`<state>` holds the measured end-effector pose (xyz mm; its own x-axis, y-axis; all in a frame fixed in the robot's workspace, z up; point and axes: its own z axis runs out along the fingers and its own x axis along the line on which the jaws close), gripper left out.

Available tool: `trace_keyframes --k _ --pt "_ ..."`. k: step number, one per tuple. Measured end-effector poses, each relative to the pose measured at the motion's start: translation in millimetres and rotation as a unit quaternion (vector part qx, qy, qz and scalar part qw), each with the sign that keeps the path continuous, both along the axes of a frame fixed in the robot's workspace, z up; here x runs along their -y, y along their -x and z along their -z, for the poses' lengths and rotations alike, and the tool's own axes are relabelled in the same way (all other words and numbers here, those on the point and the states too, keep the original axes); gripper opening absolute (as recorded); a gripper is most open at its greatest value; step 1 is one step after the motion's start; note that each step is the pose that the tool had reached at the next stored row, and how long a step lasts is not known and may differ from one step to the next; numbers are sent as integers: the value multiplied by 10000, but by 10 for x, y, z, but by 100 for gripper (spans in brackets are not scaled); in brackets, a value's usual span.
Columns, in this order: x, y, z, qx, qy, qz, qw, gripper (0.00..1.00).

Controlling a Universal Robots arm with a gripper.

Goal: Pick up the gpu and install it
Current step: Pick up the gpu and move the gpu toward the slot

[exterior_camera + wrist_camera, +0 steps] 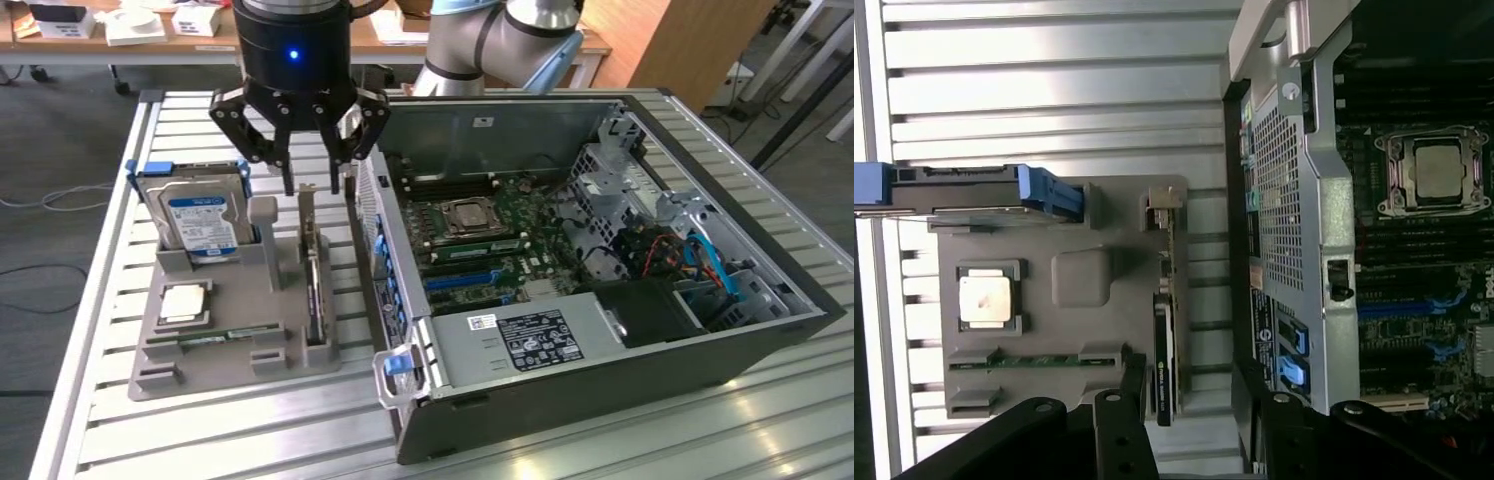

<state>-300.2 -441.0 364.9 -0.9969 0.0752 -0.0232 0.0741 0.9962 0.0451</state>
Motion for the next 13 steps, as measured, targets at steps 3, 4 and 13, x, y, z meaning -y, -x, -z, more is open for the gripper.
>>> trace_keyframes --k 3,4,13 --pt "0 0 54 0 0 0 10000 47" --pt "0 0 73 0 0 0 10000 47" --pt "68 8 105 0 0 0 10000 47"
